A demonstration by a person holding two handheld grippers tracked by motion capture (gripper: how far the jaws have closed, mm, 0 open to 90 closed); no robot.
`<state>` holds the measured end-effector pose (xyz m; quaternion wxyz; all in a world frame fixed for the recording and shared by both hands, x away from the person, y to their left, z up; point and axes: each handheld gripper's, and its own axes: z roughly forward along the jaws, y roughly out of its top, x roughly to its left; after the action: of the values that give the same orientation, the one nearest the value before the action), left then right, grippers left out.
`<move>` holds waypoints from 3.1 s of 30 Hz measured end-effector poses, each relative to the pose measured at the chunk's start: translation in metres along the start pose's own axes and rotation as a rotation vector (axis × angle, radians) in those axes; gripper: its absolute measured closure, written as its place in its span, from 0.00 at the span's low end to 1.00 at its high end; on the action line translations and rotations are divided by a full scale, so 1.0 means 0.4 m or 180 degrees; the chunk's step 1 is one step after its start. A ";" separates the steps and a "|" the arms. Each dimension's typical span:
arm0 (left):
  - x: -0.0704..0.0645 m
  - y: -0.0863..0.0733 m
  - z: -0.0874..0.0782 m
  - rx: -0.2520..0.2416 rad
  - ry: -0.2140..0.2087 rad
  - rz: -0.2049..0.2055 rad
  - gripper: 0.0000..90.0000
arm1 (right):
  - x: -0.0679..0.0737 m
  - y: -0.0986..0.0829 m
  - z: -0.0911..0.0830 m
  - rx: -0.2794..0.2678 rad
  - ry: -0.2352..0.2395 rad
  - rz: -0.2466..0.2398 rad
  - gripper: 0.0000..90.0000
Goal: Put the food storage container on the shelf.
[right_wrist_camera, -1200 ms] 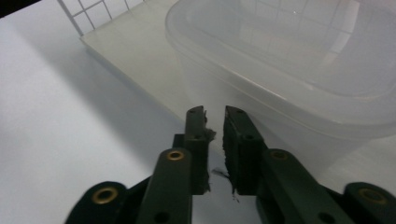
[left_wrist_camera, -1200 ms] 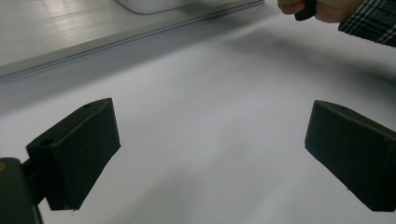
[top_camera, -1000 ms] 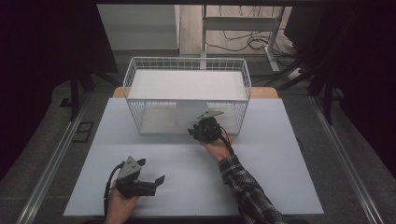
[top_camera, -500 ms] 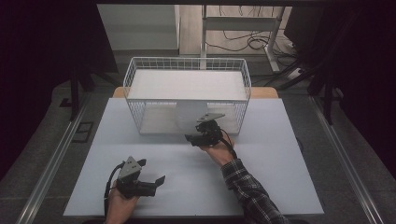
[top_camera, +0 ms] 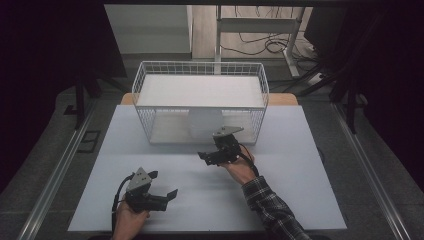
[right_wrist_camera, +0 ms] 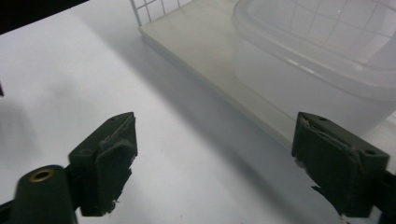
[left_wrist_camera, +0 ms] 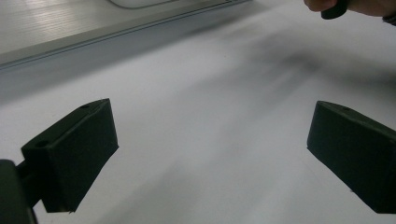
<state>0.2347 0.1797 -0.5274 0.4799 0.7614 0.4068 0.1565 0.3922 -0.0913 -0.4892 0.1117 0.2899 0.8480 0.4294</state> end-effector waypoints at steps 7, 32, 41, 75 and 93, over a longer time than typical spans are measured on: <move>0.000 0.001 0.001 0.0031 -0.0029 -0.0022 0.02 | 0.018 -0.016 -0.013 -0.0011 0.0040 -0.0068 0.09; 0.000 0.000 -0.001 0.0050 -0.0024 -0.0005 0.02 | 0.046 -0.046 -0.091 -0.0038 0.0055 -0.0149 0.07; -0.001 0.000 -0.001 0.0055 -0.0023 0.0005 0.02 | 0.051 -0.063 -0.133 -0.0099 0.0051 -0.0122 0.07; -0.004 -0.005 -0.017 0.0141 0.0044 0.0029 0.02 | 0.062 -0.176 -0.262 -0.0061 -0.0105 0.0054 0.00; 0.003 -0.018 -0.058 0.0116 0.0135 0.0013 0.02 | 0.056 -0.230 -0.334 -0.0073 -0.0243 0.0115 0.00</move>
<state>0.2176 0.1963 -0.5224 0.4570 0.7673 0.4181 0.1661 0.2790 -0.2095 -0.4798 0.1395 0.3200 0.8328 0.4297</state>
